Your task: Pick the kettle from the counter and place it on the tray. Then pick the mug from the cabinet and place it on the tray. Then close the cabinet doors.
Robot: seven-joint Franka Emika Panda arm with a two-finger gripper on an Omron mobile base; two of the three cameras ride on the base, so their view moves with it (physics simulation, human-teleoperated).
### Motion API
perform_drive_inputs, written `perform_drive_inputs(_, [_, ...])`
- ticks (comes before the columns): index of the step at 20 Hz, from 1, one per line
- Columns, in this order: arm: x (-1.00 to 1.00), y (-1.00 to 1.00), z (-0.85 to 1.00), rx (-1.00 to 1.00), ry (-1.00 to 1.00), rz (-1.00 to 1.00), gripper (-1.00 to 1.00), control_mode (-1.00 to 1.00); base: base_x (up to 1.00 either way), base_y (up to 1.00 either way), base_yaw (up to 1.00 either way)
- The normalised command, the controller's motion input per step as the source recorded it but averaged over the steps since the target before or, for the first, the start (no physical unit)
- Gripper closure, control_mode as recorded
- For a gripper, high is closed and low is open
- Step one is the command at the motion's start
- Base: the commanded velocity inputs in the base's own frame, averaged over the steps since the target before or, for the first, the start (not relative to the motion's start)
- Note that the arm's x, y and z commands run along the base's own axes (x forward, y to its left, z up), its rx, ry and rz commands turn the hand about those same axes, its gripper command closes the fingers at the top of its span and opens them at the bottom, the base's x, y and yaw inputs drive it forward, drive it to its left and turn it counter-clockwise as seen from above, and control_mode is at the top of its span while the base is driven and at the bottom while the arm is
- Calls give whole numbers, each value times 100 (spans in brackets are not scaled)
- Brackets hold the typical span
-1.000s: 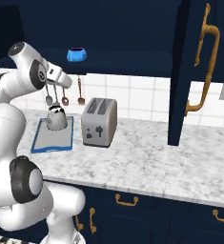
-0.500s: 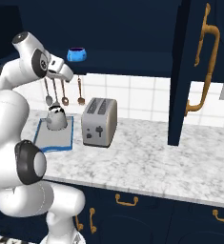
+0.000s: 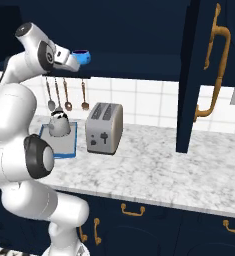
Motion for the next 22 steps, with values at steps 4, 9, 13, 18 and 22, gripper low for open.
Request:
perform_drive_inputs(4, [33, 0, 35, 0, -15, 0, -100, -100, 0, 0, 0])
perform_drive_inputs(9, [41, 0, 0, 0, -1, 0, -100, -100, 0, 0, 0])
perform_drive_inputs(13, [37, 0, 0, 0, 0, 0, -100, -100, 0, 0, 0])
perform_drive_inputs(18, [32, 0, 0, 0, 0, 0, -100, -100, 0, 0, 0])
perform_drive_inputs(22, [20, 0, 0, 0, 0, -1, -100, -100, 0, 0, 0])
